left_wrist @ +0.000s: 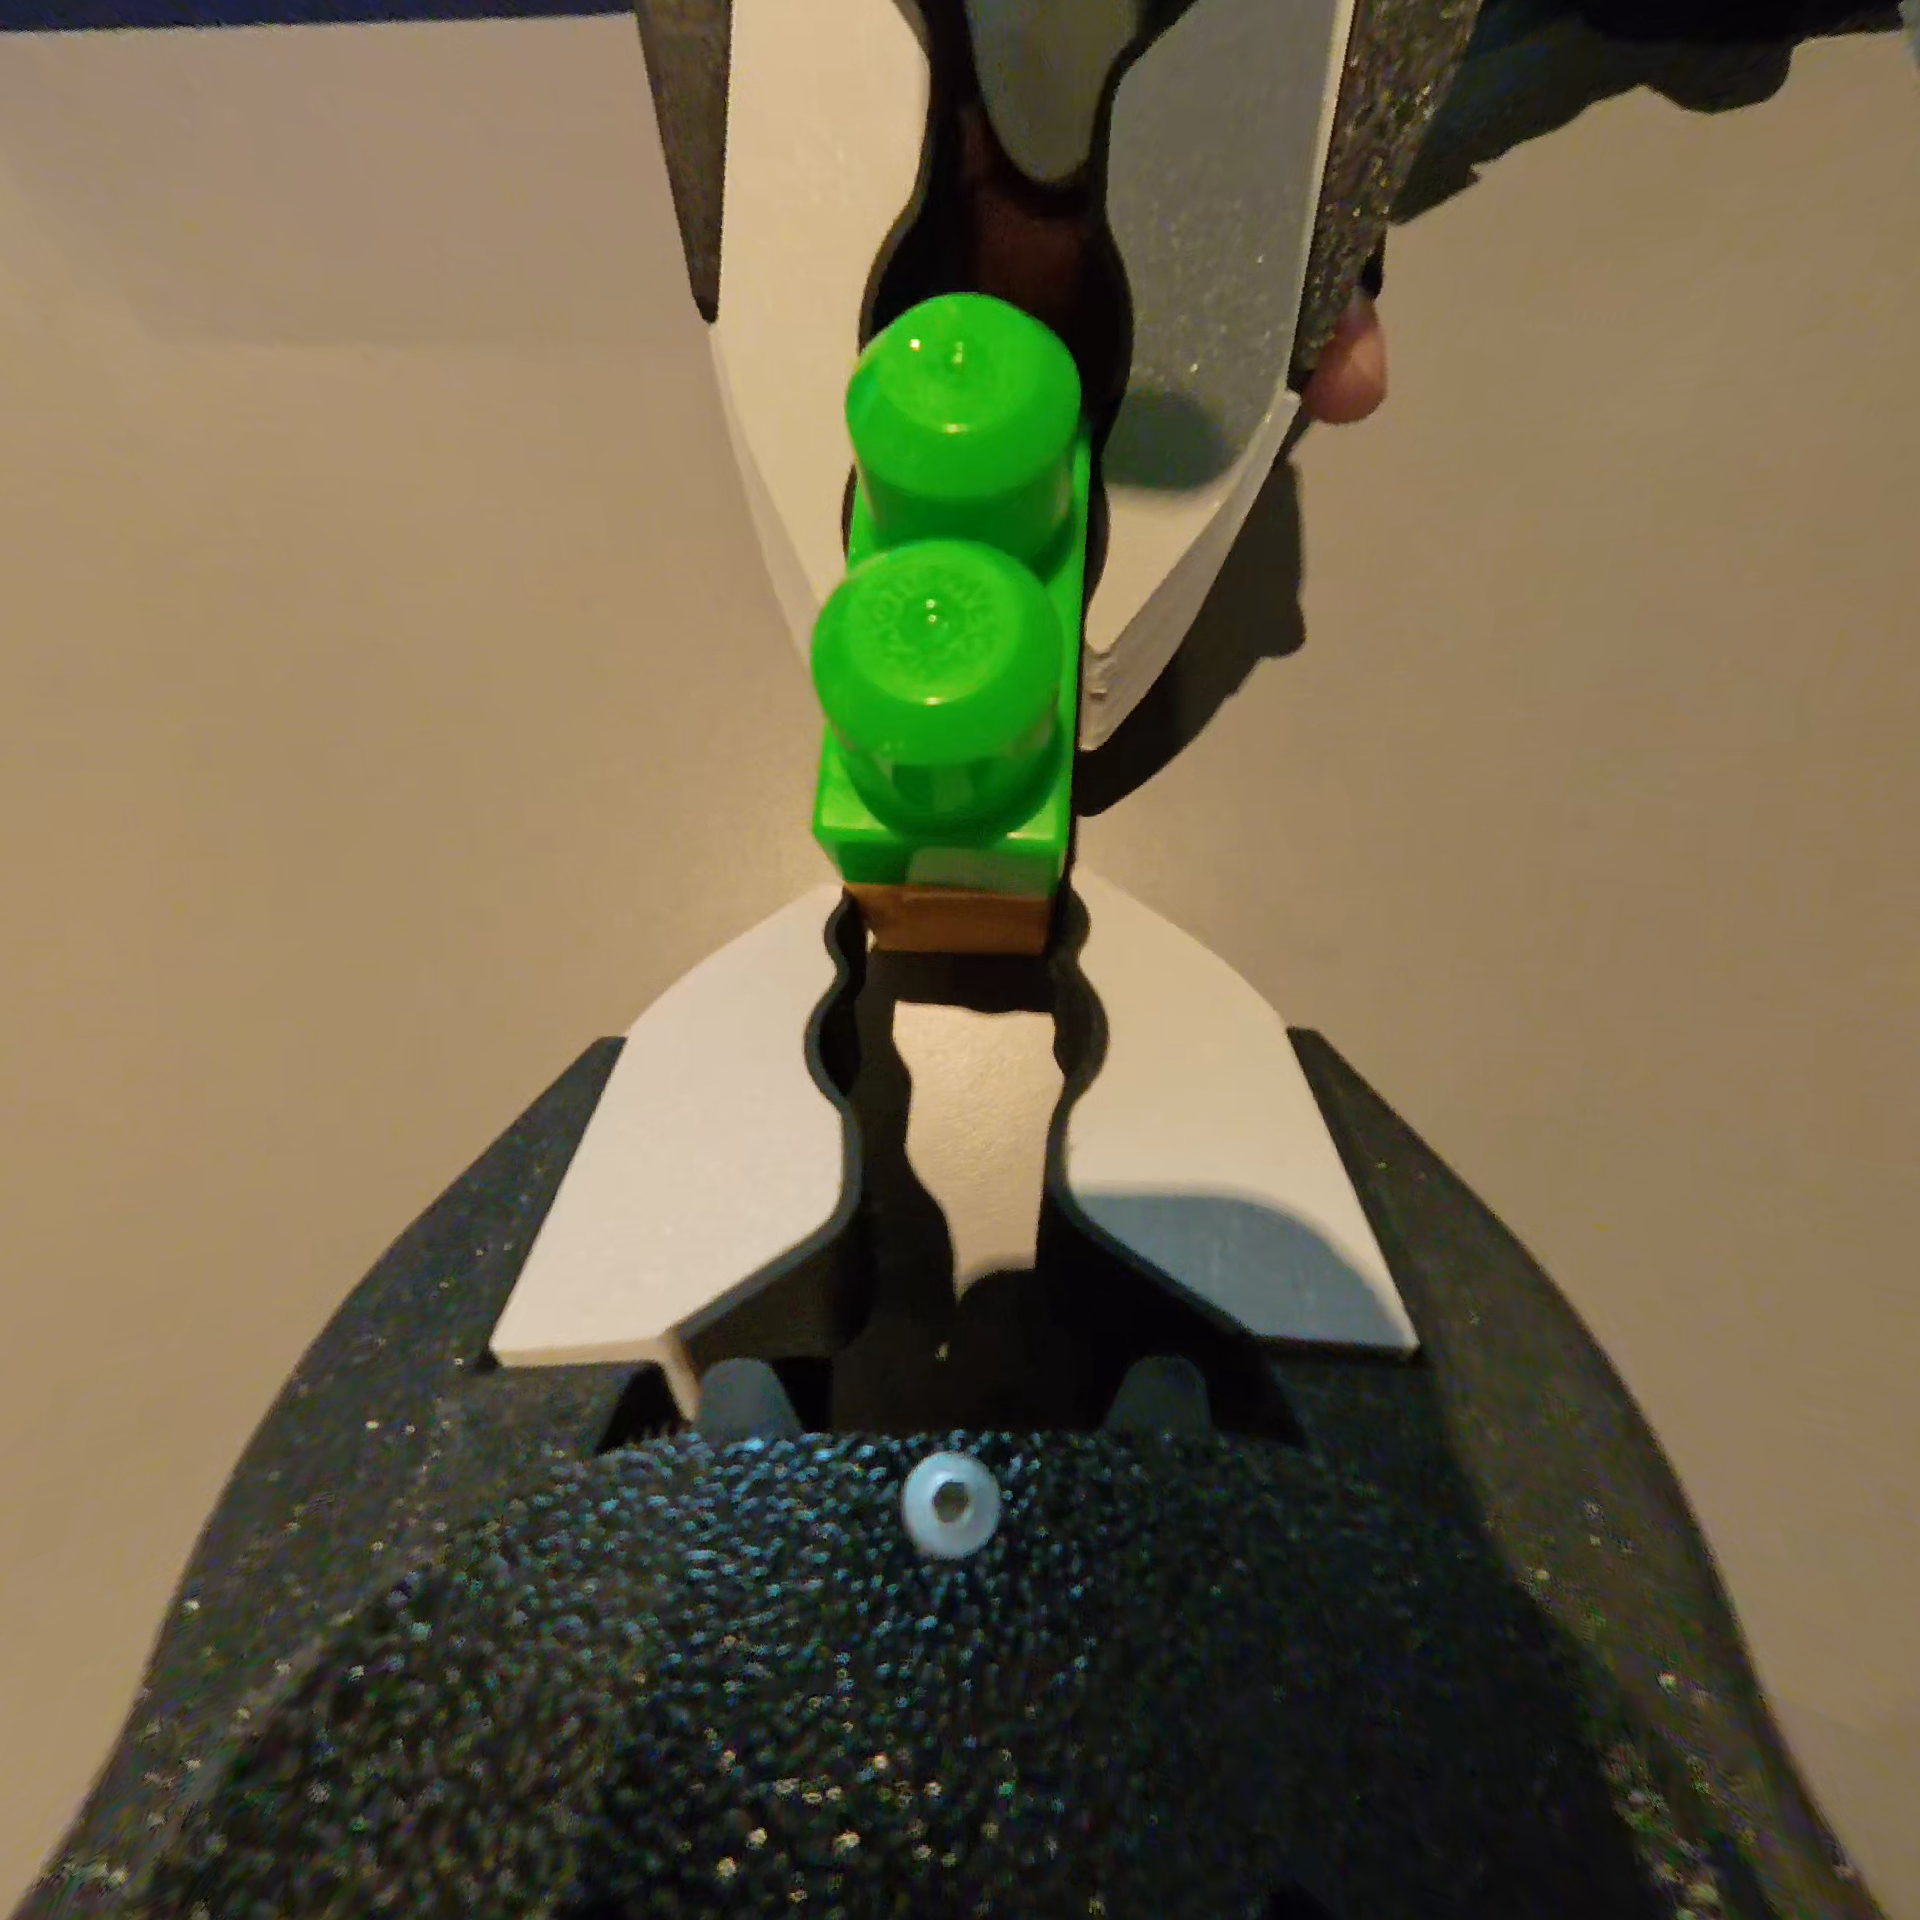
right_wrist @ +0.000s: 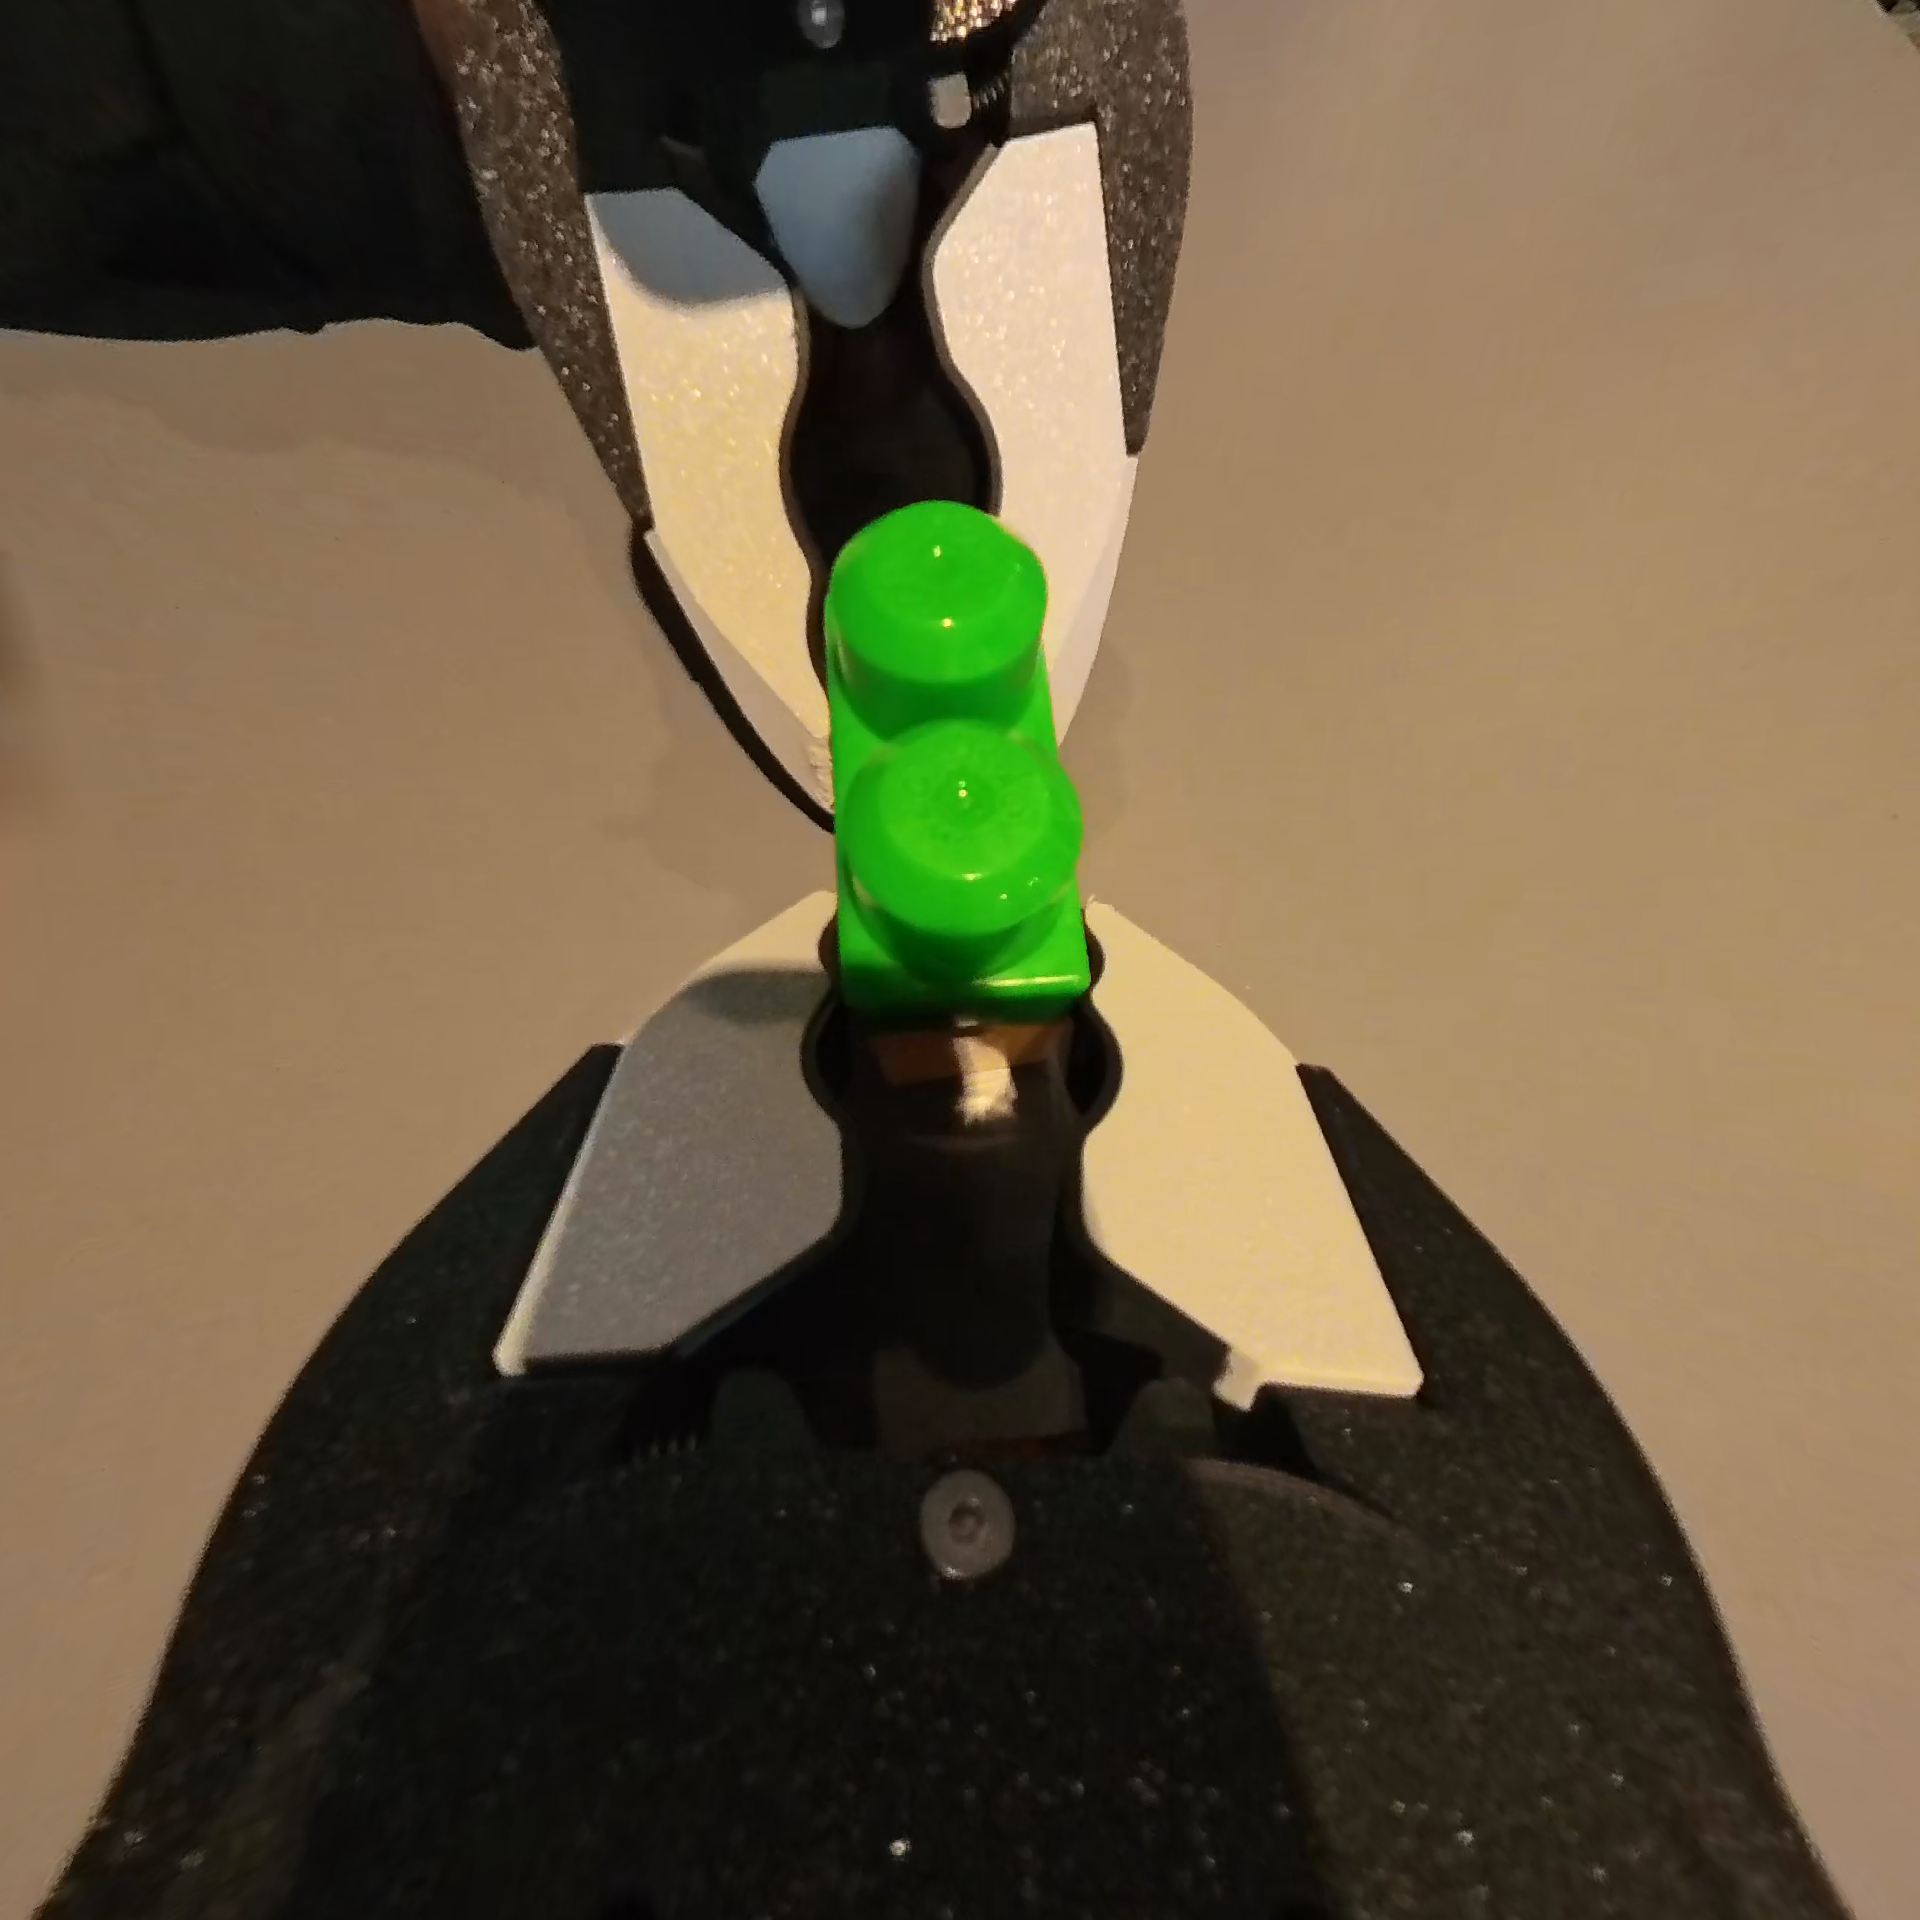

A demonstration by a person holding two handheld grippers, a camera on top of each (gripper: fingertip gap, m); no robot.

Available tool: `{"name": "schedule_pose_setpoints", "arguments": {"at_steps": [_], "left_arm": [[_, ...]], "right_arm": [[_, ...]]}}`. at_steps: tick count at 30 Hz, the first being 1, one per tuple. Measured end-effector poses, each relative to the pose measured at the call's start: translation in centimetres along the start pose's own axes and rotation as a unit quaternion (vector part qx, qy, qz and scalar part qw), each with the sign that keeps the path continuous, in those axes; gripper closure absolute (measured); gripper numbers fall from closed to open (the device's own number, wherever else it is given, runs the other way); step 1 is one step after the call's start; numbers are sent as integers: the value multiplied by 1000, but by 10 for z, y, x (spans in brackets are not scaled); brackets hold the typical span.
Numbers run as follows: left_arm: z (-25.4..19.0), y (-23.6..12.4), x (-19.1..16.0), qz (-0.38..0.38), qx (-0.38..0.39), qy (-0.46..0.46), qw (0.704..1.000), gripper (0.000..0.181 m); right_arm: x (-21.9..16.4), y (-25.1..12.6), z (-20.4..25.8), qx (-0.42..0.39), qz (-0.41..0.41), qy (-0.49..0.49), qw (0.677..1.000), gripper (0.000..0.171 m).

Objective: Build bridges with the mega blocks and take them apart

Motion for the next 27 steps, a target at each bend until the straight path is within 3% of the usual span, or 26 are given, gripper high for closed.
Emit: {"name": "schedule_pose_setpoints", "arguments": {"at_steps": [12,17,22,27], "left_arm": [[-1,-12,-3,2,-5,-7,1000,144],[-1,-31,27,-128,-36,-49,990,134],[-9,-11,21,-80,-27,-11,996,145],[-9,-11,20,-78,-16,-15,997,145]], "right_arm": [[0,0,0,-10,1,3,1000,132],[0,1,3,3,-1,-4,1000,131],[1,1,5,9,-2,-10,1000,132],[1,1,5,4,0,-10,1000,131]]}}
Point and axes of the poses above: each gripper's, where its closed fingertips meet, y out along the fingers, x out of its top, z = x × y across the jaws, the point moved 2 cm from there along -y, back along the fingers, and after that the axes turned 9 degrees about -y, right-handed, at the moved point
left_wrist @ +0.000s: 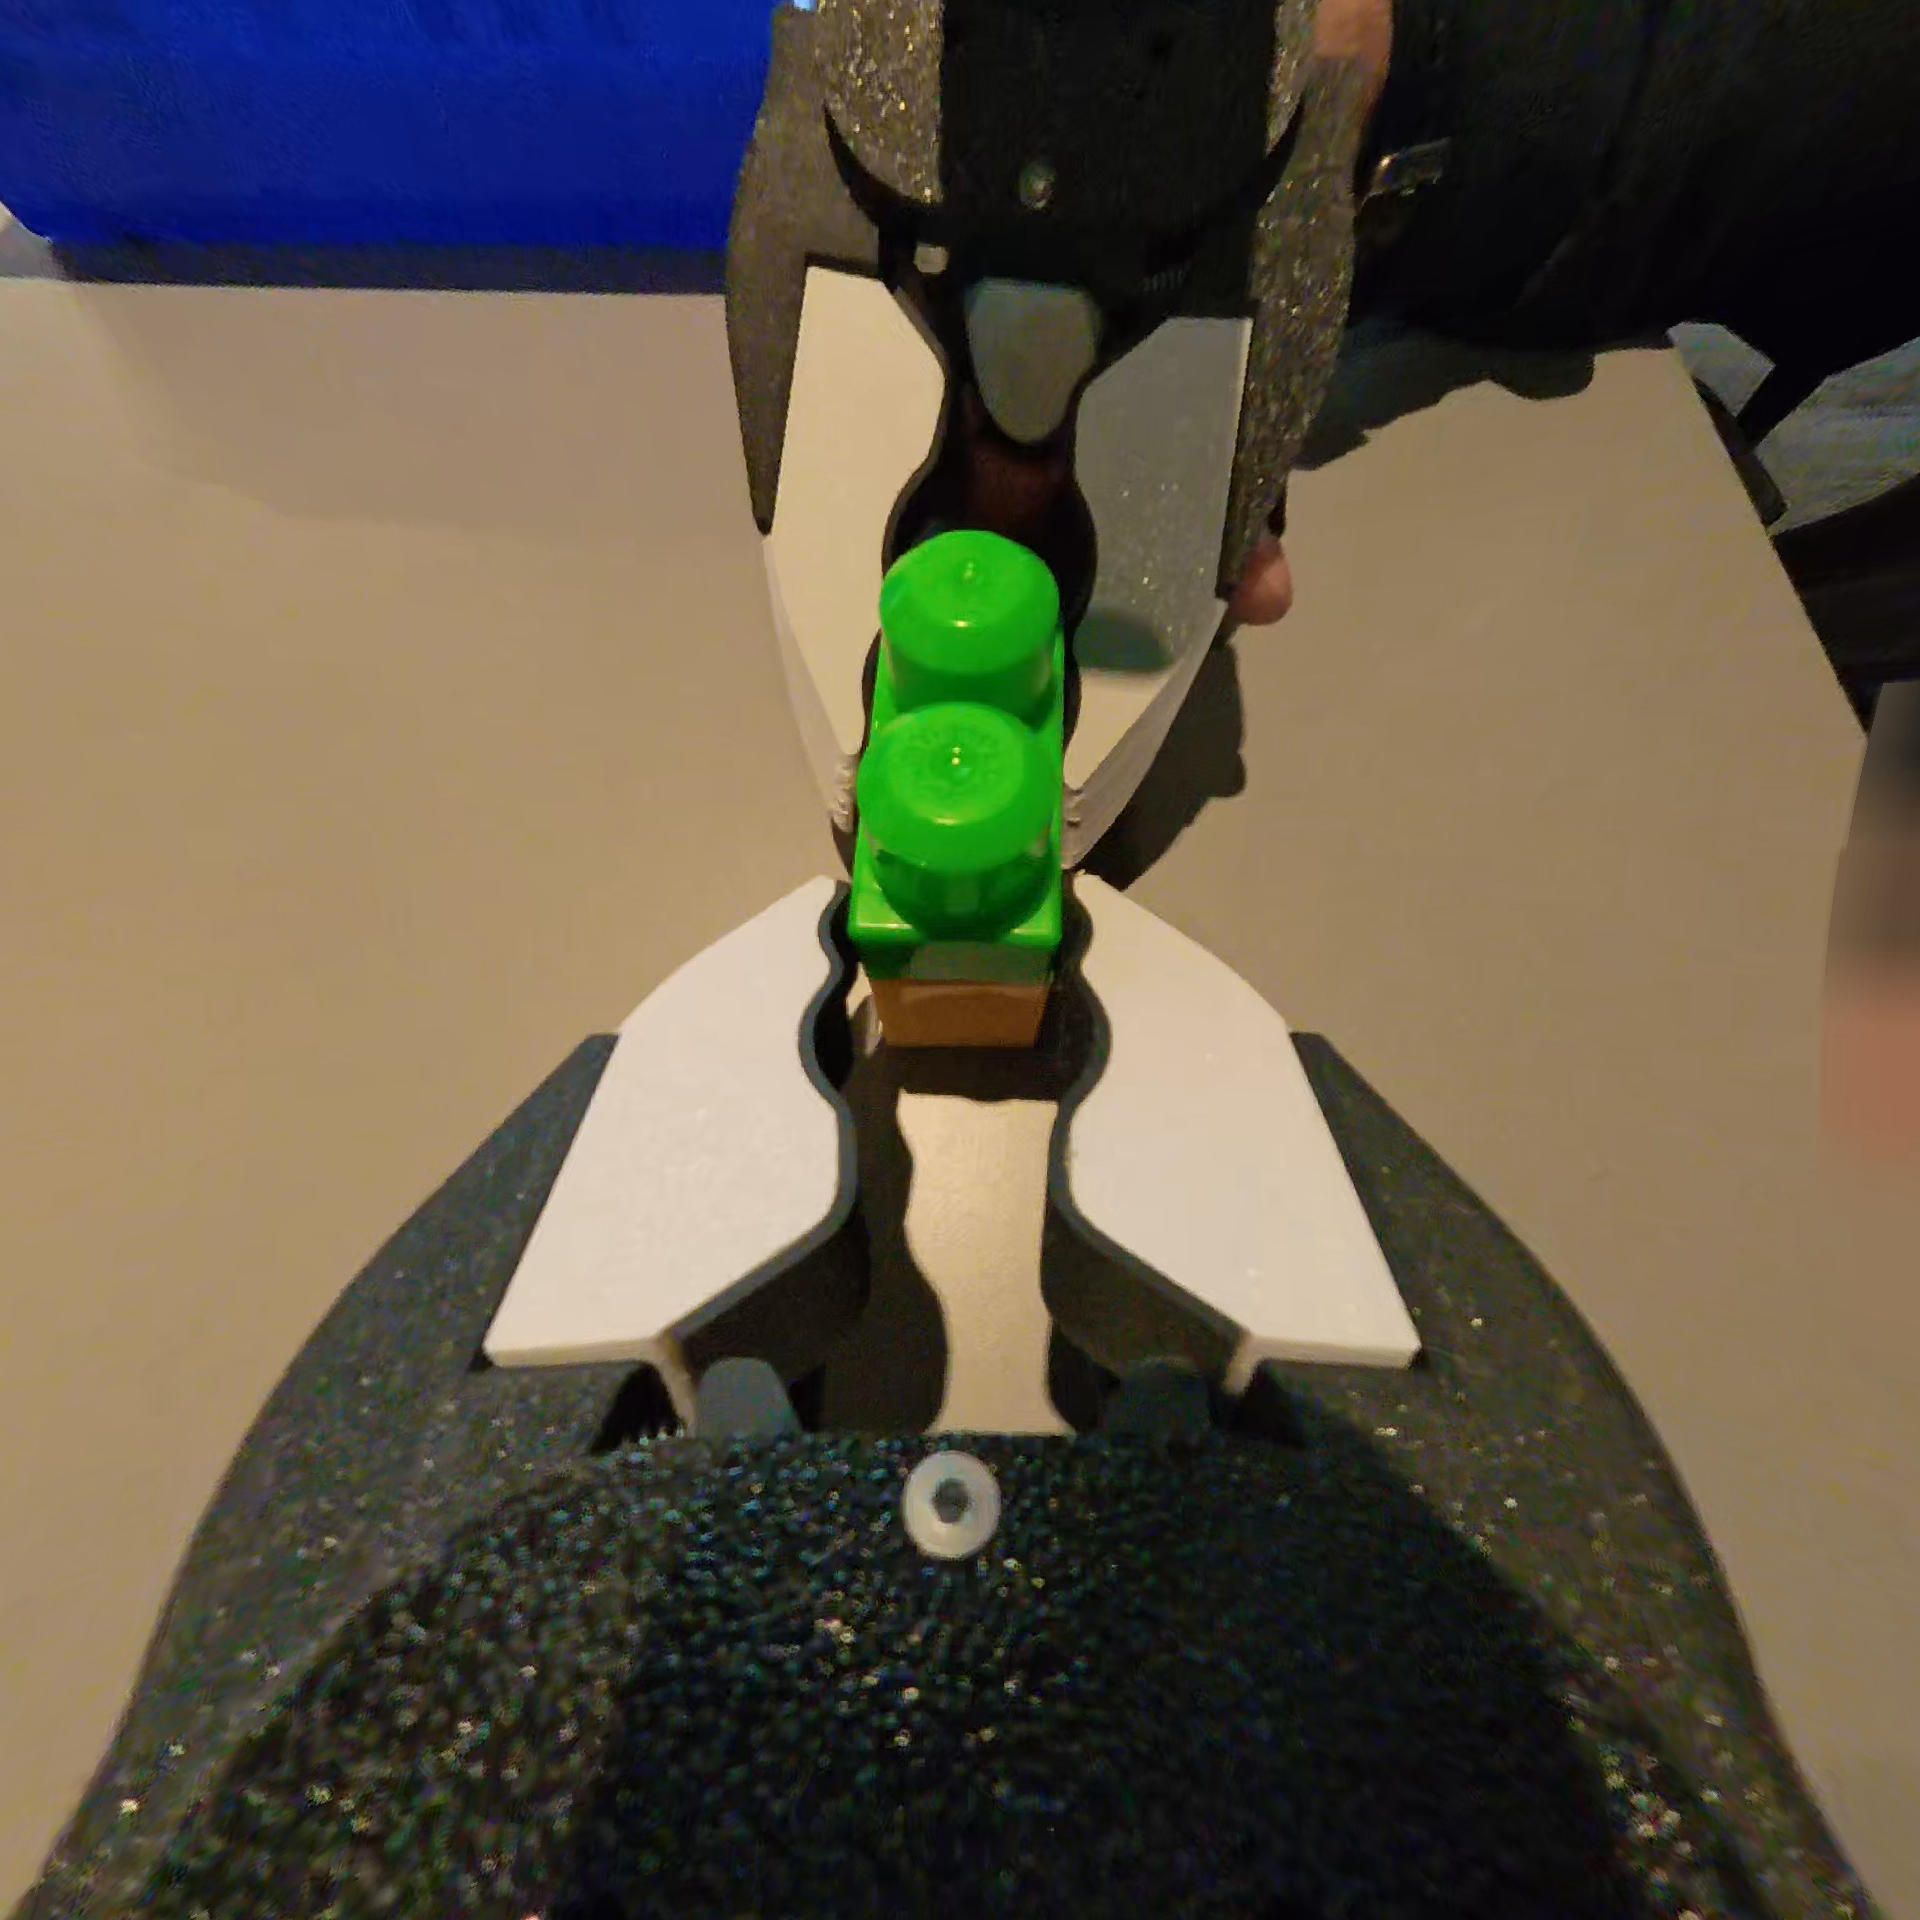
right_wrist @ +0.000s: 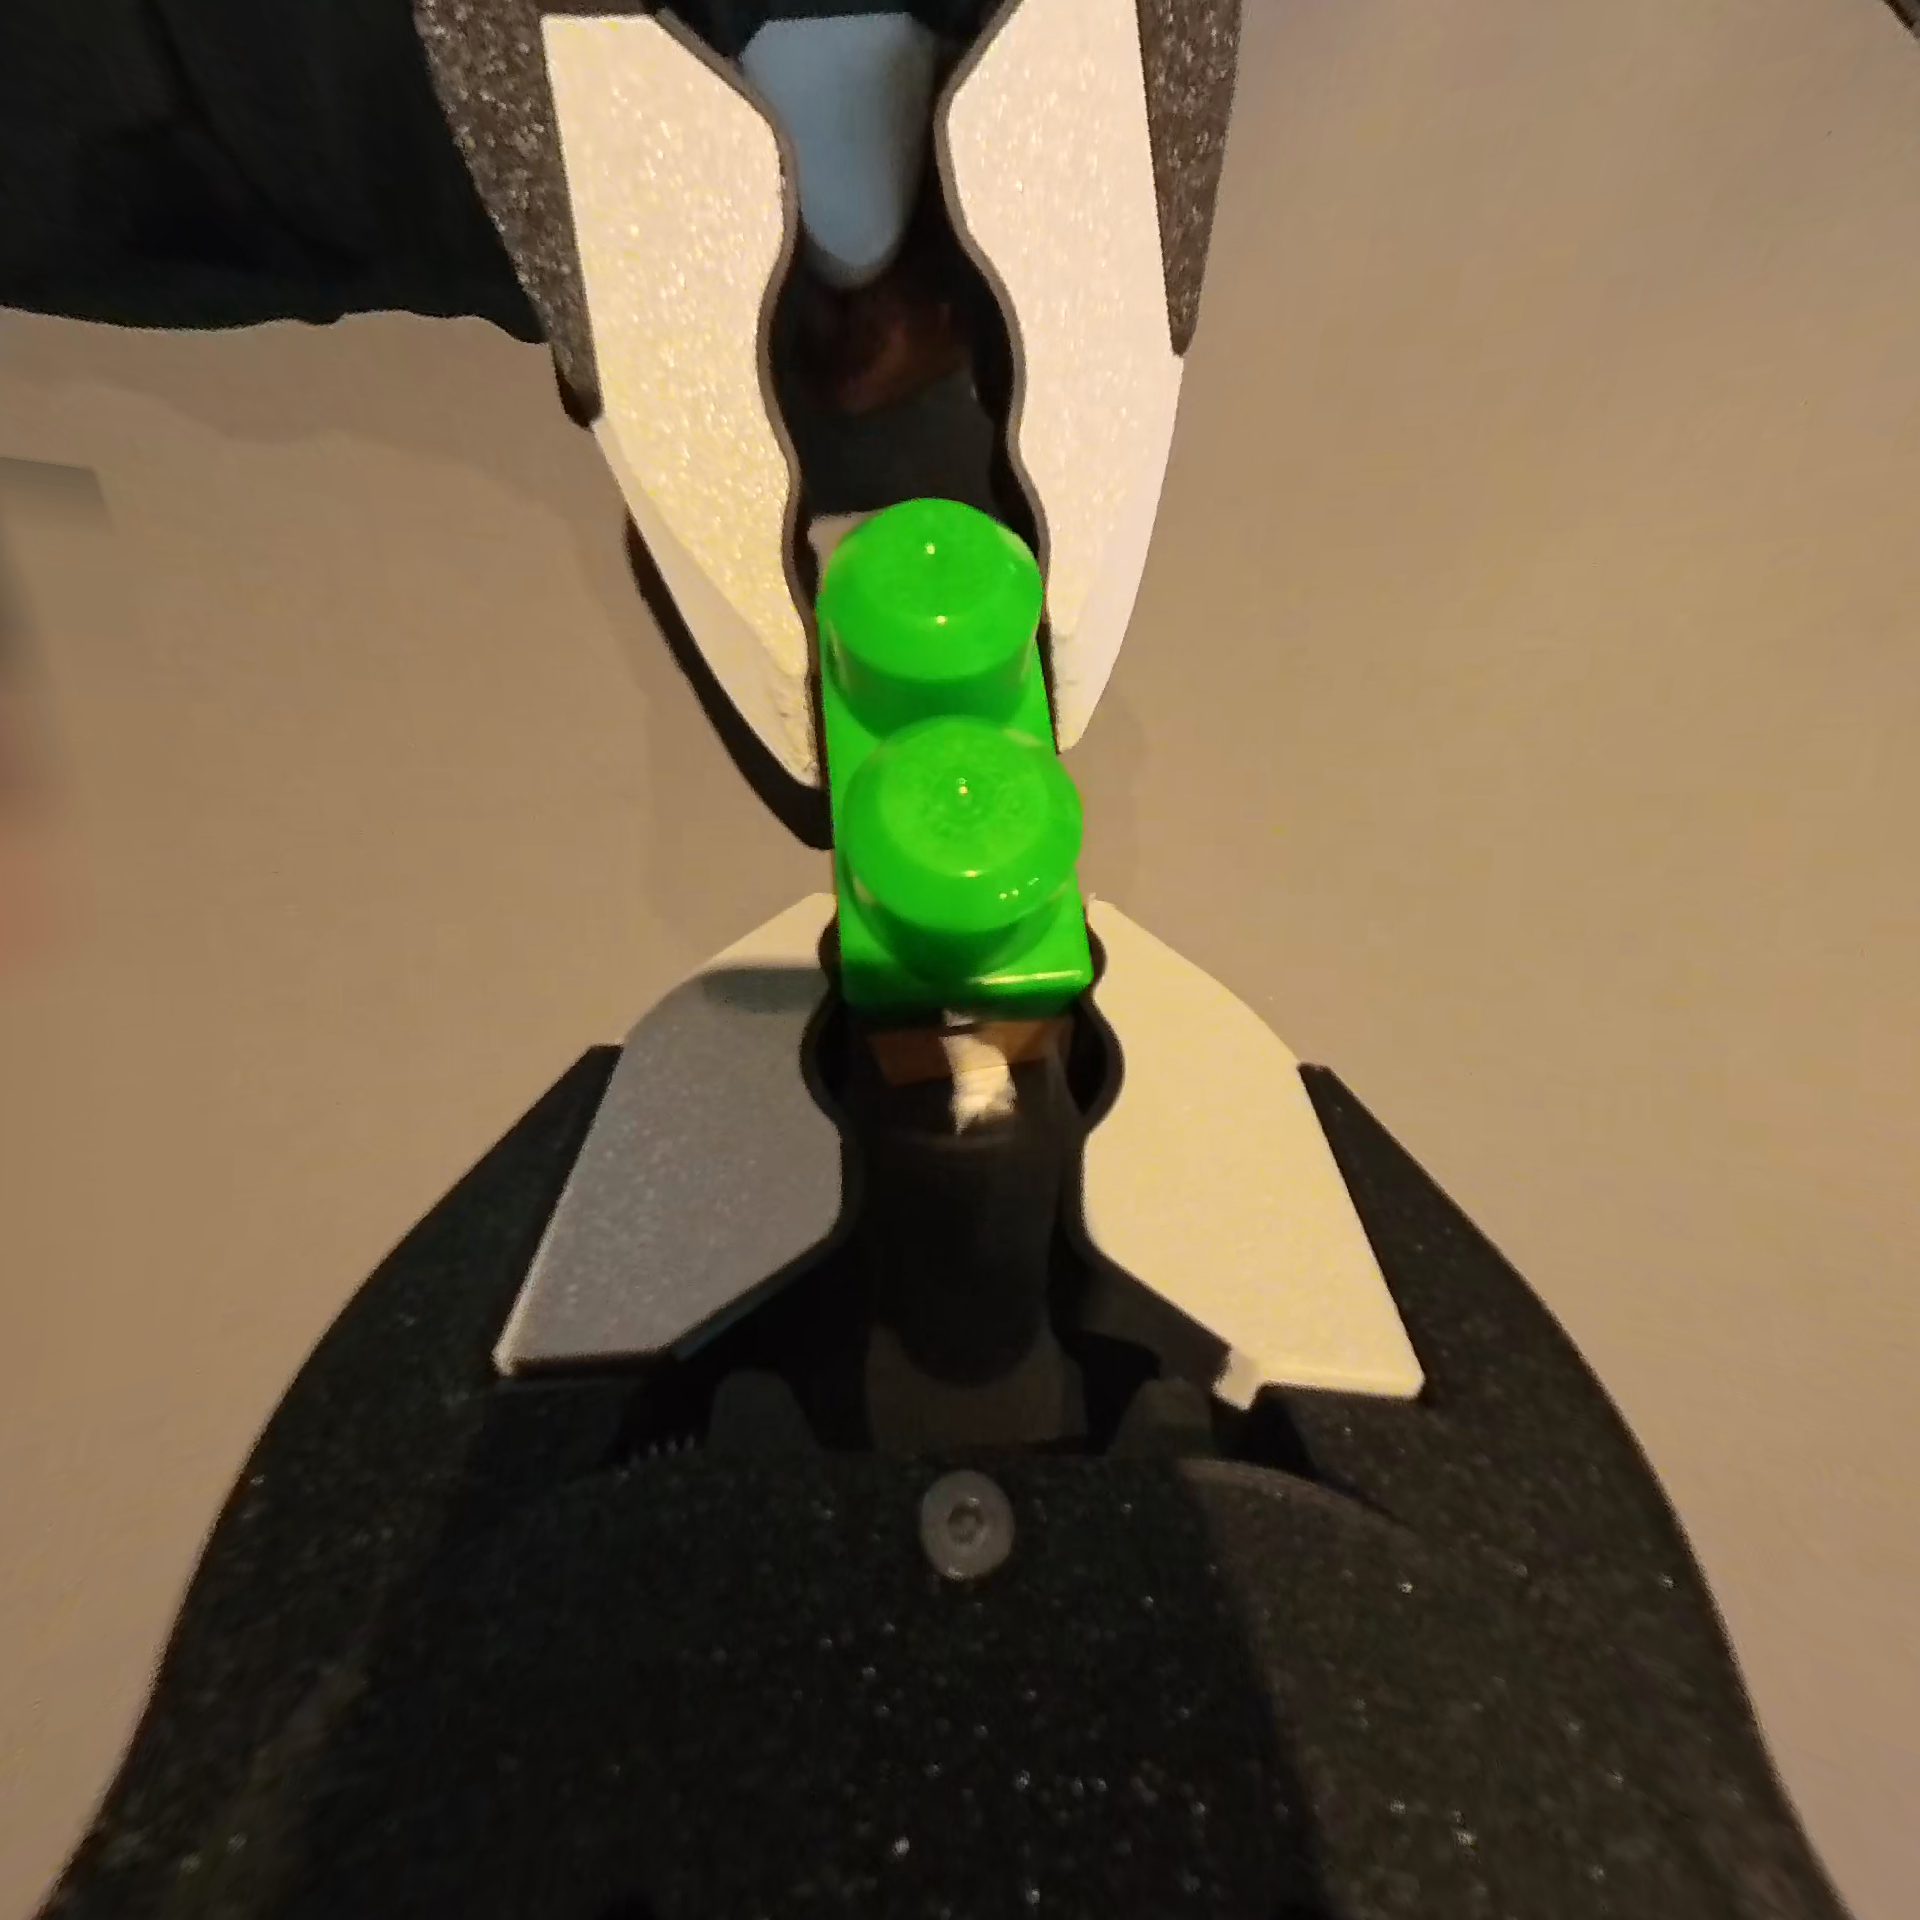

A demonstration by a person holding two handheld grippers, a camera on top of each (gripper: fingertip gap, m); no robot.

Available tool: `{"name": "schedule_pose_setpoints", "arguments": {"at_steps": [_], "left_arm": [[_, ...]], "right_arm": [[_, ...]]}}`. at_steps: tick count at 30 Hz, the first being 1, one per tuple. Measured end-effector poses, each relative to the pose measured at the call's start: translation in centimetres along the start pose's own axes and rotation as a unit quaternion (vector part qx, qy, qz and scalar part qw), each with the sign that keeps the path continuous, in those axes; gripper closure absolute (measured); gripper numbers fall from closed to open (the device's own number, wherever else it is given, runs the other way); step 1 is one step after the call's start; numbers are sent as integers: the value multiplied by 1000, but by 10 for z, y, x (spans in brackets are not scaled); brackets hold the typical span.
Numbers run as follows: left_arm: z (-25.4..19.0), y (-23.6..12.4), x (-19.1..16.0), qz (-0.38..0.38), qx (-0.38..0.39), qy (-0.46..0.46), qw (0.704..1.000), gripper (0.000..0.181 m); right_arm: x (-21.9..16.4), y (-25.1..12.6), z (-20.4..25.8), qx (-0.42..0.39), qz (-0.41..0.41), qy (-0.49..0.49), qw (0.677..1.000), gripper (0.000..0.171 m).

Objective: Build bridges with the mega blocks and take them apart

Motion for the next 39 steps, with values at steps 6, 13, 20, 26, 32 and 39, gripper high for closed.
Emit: {"name": "schedule_pose_setpoints", "arguments": {"at_steps": [6,13,20,26,32,39], "left_arm": [[0,0,0,-2,23,-4,1000,145],[-2,1,0,-9,8,-7,1000,145],[-2,1,0,-13,-4,-5,1000,145],[-2,1,0,-10,-4,-2,1000,145],[-2,1,1,-10,-4,-1,1000,145],[-2,1,1,-7,1,3,1000,145]], "right_arm": [[0,1,-1,-15,4,7,1000,132],[0,0,1,5,-1,4,1000,132],[-1,0,2,19,-2,-2,1000,132],[0,0,2,14,-3,-4,1000,132],[6,-12,9,20,-51,-37,998,102],[25,-21,1,-23,-117,-50,992,132]]}}
Point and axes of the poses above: each gripper's, where its closed fingertips meet, y out along the fingers, x out of its top, z = x × y across the jaws, the point moved 2 cm from there along -y, back along the fingers, and after that the axes turned 9 degrees about -y, right-handed, at the moved point
